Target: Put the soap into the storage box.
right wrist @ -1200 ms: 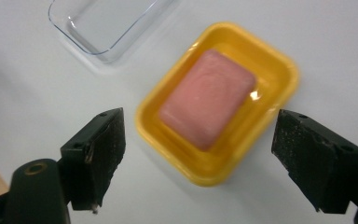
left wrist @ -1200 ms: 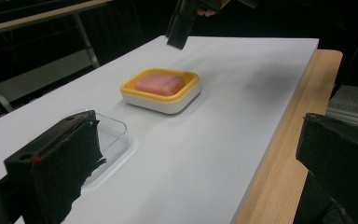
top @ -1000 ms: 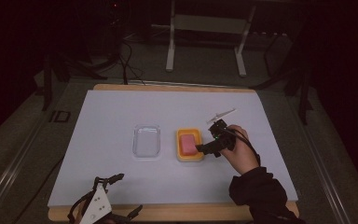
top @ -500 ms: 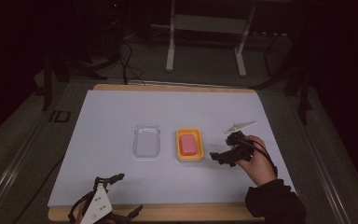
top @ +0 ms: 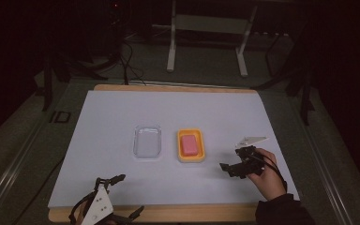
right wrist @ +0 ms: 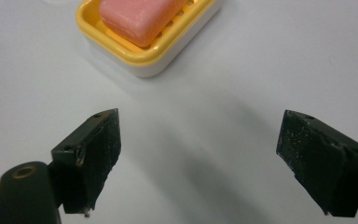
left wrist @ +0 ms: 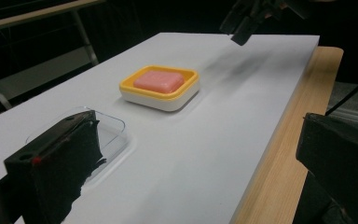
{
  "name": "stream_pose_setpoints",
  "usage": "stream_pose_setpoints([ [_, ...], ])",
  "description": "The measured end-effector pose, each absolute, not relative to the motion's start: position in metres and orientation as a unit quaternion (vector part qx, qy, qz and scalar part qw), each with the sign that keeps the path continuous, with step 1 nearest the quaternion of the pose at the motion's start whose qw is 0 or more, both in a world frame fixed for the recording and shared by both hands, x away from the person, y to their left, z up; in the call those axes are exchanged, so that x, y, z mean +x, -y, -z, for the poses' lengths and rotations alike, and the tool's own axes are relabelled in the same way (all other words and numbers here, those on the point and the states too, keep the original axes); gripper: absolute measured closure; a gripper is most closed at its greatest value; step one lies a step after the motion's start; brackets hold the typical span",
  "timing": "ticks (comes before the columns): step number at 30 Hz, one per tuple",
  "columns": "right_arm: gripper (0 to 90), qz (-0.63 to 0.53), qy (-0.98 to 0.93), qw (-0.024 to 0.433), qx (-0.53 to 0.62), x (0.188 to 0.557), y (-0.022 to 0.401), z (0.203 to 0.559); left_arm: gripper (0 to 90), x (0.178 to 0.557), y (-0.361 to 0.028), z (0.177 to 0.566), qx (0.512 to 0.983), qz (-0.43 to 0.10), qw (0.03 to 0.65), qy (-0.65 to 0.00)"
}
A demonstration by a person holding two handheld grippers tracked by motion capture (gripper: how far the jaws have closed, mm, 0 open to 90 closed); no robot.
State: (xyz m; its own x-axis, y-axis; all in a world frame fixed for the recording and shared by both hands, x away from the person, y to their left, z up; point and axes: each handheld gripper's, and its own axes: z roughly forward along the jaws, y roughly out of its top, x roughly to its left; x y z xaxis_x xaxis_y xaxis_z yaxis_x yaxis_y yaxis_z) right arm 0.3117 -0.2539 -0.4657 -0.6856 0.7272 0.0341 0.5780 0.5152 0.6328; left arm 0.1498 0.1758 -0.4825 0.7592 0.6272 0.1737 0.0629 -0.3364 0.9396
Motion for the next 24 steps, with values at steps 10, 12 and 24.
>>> stream_pose_setpoints([
  [10,13.8,-0.328,-0.852,0.124,0.389,0.298,0.274,0.485,0.5,0.15,-0.176,0.483,0.774,-0.266,0.53,-0.223],
  [12,13.7,-0.333,-0.851,0.126,0.387,0.295,0.276,0.489,0.5,0.15,-0.176,0.483,0.774,-0.266,0.529,-0.223],
  [24,13.5,-0.344,-0.845,0.13,0.389,0.295,0.281,0.497,0.5,0.151,-0.176,0.483,0.776,-0.263,0.529,-0.222],
])
